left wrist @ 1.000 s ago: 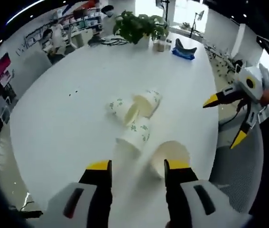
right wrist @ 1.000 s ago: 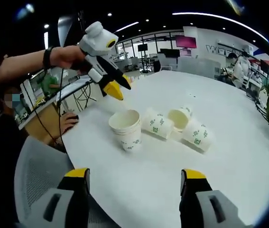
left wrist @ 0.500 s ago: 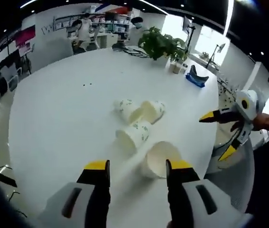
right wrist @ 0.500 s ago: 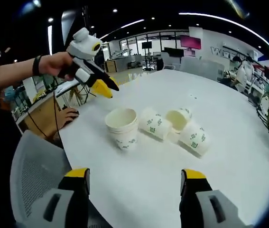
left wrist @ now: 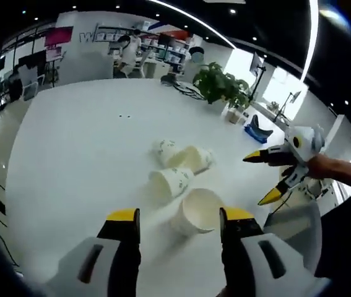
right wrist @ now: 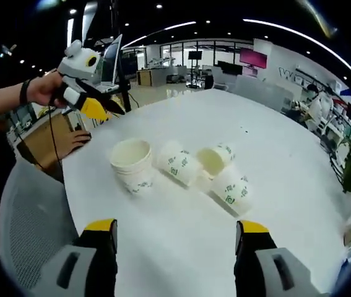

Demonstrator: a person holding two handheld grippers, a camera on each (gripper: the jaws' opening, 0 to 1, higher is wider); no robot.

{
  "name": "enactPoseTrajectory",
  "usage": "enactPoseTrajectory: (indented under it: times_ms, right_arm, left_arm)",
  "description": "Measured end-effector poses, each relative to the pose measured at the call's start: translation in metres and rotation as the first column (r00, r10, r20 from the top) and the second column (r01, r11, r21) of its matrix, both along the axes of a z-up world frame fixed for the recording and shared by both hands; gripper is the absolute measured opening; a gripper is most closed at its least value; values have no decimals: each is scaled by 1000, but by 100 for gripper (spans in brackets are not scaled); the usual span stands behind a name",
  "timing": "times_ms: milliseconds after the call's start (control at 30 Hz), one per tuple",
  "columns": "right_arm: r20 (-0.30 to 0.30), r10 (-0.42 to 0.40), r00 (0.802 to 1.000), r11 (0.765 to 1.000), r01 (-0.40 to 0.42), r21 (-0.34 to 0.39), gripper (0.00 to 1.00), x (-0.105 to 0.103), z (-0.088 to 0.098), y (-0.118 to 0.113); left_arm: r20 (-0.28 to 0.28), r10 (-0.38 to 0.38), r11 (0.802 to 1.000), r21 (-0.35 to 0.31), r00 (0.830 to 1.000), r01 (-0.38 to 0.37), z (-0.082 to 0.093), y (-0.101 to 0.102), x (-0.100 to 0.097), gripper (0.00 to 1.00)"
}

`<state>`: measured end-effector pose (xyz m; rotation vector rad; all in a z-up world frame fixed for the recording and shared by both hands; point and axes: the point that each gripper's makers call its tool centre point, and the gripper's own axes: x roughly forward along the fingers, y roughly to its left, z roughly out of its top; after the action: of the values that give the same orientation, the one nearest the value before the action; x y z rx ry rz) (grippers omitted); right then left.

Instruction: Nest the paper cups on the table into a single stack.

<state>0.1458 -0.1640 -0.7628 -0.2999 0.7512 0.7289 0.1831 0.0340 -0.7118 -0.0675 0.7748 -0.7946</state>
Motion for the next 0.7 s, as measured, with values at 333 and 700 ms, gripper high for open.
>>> enactPoseTrajectory:
  times_ms: [333, 700]
  right_arm:
    - [-7, 31, 999, 998, -32, -51, 78, 24, -16, -2]
    - [15, 94, 995, 987, -91, -129, 78, 55, -28, -7]
  left_arm:
    - [6, 16, 1000, 2, 1000, -16, 0, -6, -24, 53]
    - [7, 67, 997, -31, 998, -67, -2, 2, -38, 54]
